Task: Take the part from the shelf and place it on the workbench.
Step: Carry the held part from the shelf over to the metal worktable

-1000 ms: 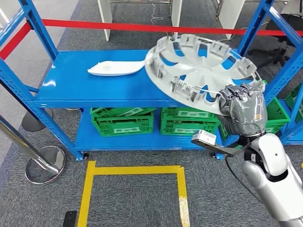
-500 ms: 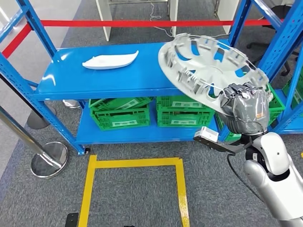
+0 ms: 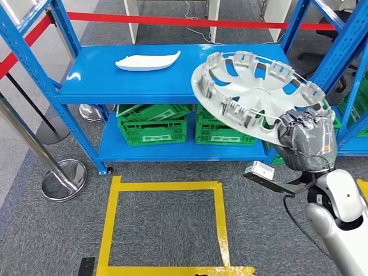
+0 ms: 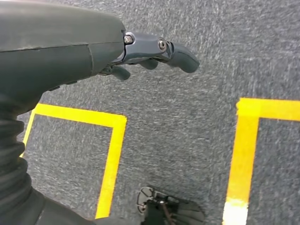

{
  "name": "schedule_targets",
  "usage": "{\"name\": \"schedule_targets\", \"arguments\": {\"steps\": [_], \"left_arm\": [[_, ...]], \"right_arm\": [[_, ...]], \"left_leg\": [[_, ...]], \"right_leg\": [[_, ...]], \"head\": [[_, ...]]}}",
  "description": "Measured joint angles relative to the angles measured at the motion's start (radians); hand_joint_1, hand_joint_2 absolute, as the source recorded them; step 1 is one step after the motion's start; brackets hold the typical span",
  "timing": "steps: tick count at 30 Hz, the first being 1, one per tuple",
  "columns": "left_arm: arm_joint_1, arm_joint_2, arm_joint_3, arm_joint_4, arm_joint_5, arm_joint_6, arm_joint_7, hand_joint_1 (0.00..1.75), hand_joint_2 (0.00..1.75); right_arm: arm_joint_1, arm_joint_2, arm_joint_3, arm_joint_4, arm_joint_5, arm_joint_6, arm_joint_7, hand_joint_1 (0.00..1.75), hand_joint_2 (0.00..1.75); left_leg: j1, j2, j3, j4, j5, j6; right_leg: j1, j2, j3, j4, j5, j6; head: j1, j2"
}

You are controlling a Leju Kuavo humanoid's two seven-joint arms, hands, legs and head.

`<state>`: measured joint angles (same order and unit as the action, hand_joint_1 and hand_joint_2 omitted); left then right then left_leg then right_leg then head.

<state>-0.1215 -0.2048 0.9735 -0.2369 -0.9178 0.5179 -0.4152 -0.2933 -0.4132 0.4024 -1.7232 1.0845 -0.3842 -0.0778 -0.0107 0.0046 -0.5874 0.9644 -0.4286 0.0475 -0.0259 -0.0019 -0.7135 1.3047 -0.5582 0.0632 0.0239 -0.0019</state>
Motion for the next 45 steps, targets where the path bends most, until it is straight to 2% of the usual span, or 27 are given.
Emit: {"name": "schedule_targets", "arguments": {"steps": [1,2,3,5,6,8,9,11,13,14,15,16,18,20,24,26,28,29,30,31,33,35,38,40,41,43,45], "left_arm": [[0.000,-0.001,0.000,0.000,0.000,-0.001,-0.001,0.00,1.75],[0.000,-0.001,0.000,0.000,0.000,-0.003,-0.001,0.00,1.75],[0.000,-0.002,0.000,0.000,0.000,-0.004,-0.001,0.00,1.75],[0.000,-0.003,0.000,0.000,0.000,-0.004,-0.001,0.00,1.75],[0.001,-0.003,0.000,0.000,0.000,-0.004,-0.001,0.00,1.75],[0.004,-0.002,0.000,0.000,0.000,-0.004,-0.001,0.00,1.75],[0.005,-0.002,0.000,0.000,0.000,-0.004,0.000,0.00,1.75],[0.008,-0.002,0.000,0.000,0.000,-0.004,0.002,0.00,1.75],[0.008,-0.002,0.000,0.000,0.000,-0.005,0.003,0.00,1.75],[0.009,-0.002,0.000,0.000,0.000,-0.005,0.003,0.00,1.75],[0.010,-0.002,0.000,0.000,0.000,-0.005,0.004,0.00,1.75],[0.010,-0.002,0.000,0.000,0.000,-0.005,0.004,0.00,1.75],[0.010,-0.002,0.000,0.000,0.000,-0.005,0.005,0.00,1.75],[0.010,-0.002,0.000,0.000,-0.001,-0.005,0.006,0.00,1.75],[0.008,-0.002,0.000,0.000,-0.002,-0.005,0.011,0.00,1.75],[0.005,-0.003,0.000,0.000,-0.003,-0.005,0.011,0.00,1.75],[0.006,-0.006,0.000,0.000,-0.003,-0.005,0.011,0.00,1.75],[0.007,-0.006,0.000,0.000,-0.003,-0.005,0.012,0.00,1.75],[0.008,-0.007,0.000,0.000,-0.003,-0.005,0.012,0.00,1.75],[0.007,-0.007,0.000,0.000,-0.003,-0.005,0.012,0.00,1.75],[0.006,-0.008,0.000,0.000,-0.003,-0.005,0.012,0.00,1.75],[0.005,-0.008,0.000,0.000,-0.003,-0.005,0.012,0.00,1.75],[0.007,-0.007,0.000,0.000,-0.003,-0.005,0.013,0.00,1.75],[0.009,-0.005,0.000,0.000,-0.003,-0.005,0.012,0.00,1.75],[0.010,-0.004,0.000,0.000,-0.003,-0.005,0.012,0.00,1.75],[0.011,-0.003,0.000,0.000,-0.003,-0.005,0.012,0.00,1.75],[0.014,-0.003,0.000,0.000,-0.003,-0.005,0.013,0.00,1.75]], "right_arm": [[0.001,-0.001,-0.003,0.000,-0.006,0.008,0.003,1.75,1.75],[0.002,-0.002,-0.005,-0.001,-0.011,0.015,0.005,1.75,1.75],[0.001,-0.004,-0.007,-0.003,-0.016,0.020,0.007,1.75,1.75],[0.000,-0.005,-0.012,-0.008,-0.027,0.029,0.008,1.75,1.75],[-0.001,-0.006,-0.015,-0.010,-0.038,0.036,0.008,1.75,1.75],[-0.002,-0.006,-0.022,-0.011,-0.067,0.054,0.007,1.75,1.75],[-0.003,-0.006,-0.025,-0.011,-0.080,0.063,0.006,1.75,1.75],[-0.004,-0.006,-0.028,-0.011,-0.095,0.076,0.004,1.75,1.75],[-0.004,-0.006,-0.029,-0.011,-0.100,0.081,0.002,1.75,1.75],[-0.004,-0.006,-0.029,-0.011,-0.102,0.082,0.002,1.75,1.75],[-0.004,-0.006,-0.029,-0.011,-0.103,0.082,0.001,1.75,1.75],[-0.004,-0.006,-0.029,-0.011,-0.104,0.083,0.001,1.75,1.75],[-0.007,-0.006,-0.033,-0.011,-0.111,0.088,-0.001,1.75,1.75],[-0.015,-0.006,-0.036,-0.011,-0.123,0.096,-0.006,1.75,1.75],[-0.021,-0.011,-0.039,-0.012,-0.135,0.104,-0.011,1.75,1.75],[-0.024,-0.015,-0.042,-0.013,-0.137,0.105,-0.013,1.75,1.75],[-0.027,-0.017,-0.043,-0.013,-0.137,0.106,-0.013,1.75,1.75],[-0.027,-0.017,-0.043,-0.013,-0.137,0.106,-0.013,1.75,1.75],[-0.027,-0.017,-0.043,-0.013,-0.137,0.107,-0.014,1.75,1.75],[-0.027,-0.018,-0.043,-0.013,-0.137,0.108,-0.015,1.75,1.75],[-0.028,-0.021,-0.043,-0.013,-0.139,0.113,-0.020,1.75,1.75],[-0.032,-0.026,-0.043,-0.014,-0.147,0.121,-0.026,1.75,1.75],[-0.031,-0.031,-0.043,-0.016,-0.156,0.124,-0.031,1.75,1.75],[-0.027,-0.033,-0.043,-0.019,-0.156,0.123,-0.032,1.75,1.75],[-0.025,-0.033,-0.043,-0.021,-0.156,0.122,-0.032,1.75,1.75],[-0.021,-0.033,-0.043,-0.025,-0.155,0.121,-0.032,1.75,1.75],[-0.016,-0.033,-0.043,-0.025,-0.151,0.121,-0.032,1.75,1.75]], "left_leg": [[0.001,0.001,-0.013,0.002,0.009,-0.002],[0.001,0.001,-0.024,0.007,0.017,-0.006],[-0.001,0.000,-0.035,0.016,0.022,-0.009],[-0.005,-0.001,-0.053,0.037,0.030,-0.018],[-0.006,-0.002,-0.062,0.045,0.034,-0.022],[-0.005,-0.002,-0.072,0.054,0.036,-0.032],[-0.003,-0.003,-0.079,0.069,0.020,-0.039],[0.002,-0.003,-0.109,0.157,-0.051,-0.052],[0.007,-0.003,-0.149,0.291,-0.121,-0.061],[0.008,-0.003,-0.157,0.332,-0.132,-0.063],[0.009,-0.003,-0.149,0.337,-0.123,-0.063],[0.010,-0.003,-0.126,0.305,-0.099,-0.060],[0.009,-0.005,-0.053,0.177,-0.043,-0.050],[0.004,-0.007,-0.008,0.086,-0.023,-0.040],[0.003,-0.007,0.001,0.049,-0.026,-0.024],[0.007,-0.006,0.003,0.032,-0.023,-0.011],[0.004,-0.007,-0.001,0.032,-0.021,-0.006],[0.003,-0.007,-0.001,0.033,-0.020,-0.005],[0.002,-0.006,-0.002,0.034,-0.020,-0.005],[0.001,-0.007,-0.002,0.036,-0.020,-0.005],[0.001,-0.007,-0.003,0.044,-0.023,-0.007],[-0.003,-0.011,-0.015,0.057,-0.024,-0.014],[-0.005,-0.015,-0.032,0.066,-0.017,-0.029],[-0.003,-0.016,-0.043,0.091,-0.038,-0.040],[-0.001,-0.016,-0.059,0.128,-0.064,-0.047],[0.005,-0.014,-0.107,0.253,-0.132,-0.059],[0.010,-0.013,-0.136,0.340,-0.161,-0.064]], "right_leg": [[-0.001,0.000,0.027,-0.016,0.035,0.001],[-0.002,-0.001,0.072,-0.067,0.056,0.001],[-0.002,-0.001,0.132,-0.145,0.058,0.001],[-0.001,-0.001,0.223,-0.279,0.019,-0.005],[0.000,0.000,0.242,-0.310,0.001,-0.010],[-0.001,0.000,0.233,-0.316,-0.003,-0.027],[-0.002,-0.001,0.231,-0.315,0.001,-0.035],[-0.003,-0.003,0.225,-0.314,0.012,-0.048],[-0.002,-0.003,0.215,-0.312,0.021,-0.052],[-0.002,-0.003,0.210,-0.310,0.023,-0.052],[-0.002,-0.003,0.207,-0.308,0.024,-0.052],[-0.002,-0.003,0.206,-0.306,0.025,-0.051],[0.000,-0.002,0.205,-0.304,0.023,-0.048],[0.001,0.001,0.200,-0.303,0.025,-0.038],[-0.004,0.000,0.188,-0.303,0.022,-0.015],[-0.003,0.000,0.151,-0.236,-0.020,-0.009],[-0.002,0.001,0.084,-0.100,-0.075,-0.006],[-0.002,0.001,0.055,-0.045,-0.087,-0.004],[-0.002,0.001,0.041,-0.023,-0.081,-0.003],[-0.002,0.000,0.046,-0.041,-0.056,-0.003],[-0.003,0.000,0.101,-0.163,0.014,-0.005],[-0.002,0.004,0.149,-0.263,0.044,-0.009],[0.000,0.004,0.149,-0.277,0.047,-0.023],[-0.003,-0.004,0.146,-0.279,0.053,-0.035],[-0.005,-0.010,0.145,-0.281,0.055,-0.040],[-0.004,-0.021,0.142,-0.281,0.057,-0.047],[-0.003,-0.033,0.139,-0.280,0.058,-0.048]], "head": [[0.000,0.000],[0.000,0.000],[0.000,0.000],[0.000,0.000],[-0.001,0.000],[-0.002,0.000],[-0.003,0.000],[-0.006,0.000],[-0.008,0.000],[-0.008,0.000],[-0.008,0.000],[-0.008,0.000],[-0.008,0.000],[-0.008,0.000],[-0.007,0.000],[-0.003,0.000],[-0.001,0.000],[0.000,0.000],[0.000,0.000],[0.000,0.000],[0.000,0.000],[0.000,0.000],[-0.001,0.000],[-0.004,0.000],[-0.007,0.000],[-0.010,0.000],[-0.010,0.000]]}}
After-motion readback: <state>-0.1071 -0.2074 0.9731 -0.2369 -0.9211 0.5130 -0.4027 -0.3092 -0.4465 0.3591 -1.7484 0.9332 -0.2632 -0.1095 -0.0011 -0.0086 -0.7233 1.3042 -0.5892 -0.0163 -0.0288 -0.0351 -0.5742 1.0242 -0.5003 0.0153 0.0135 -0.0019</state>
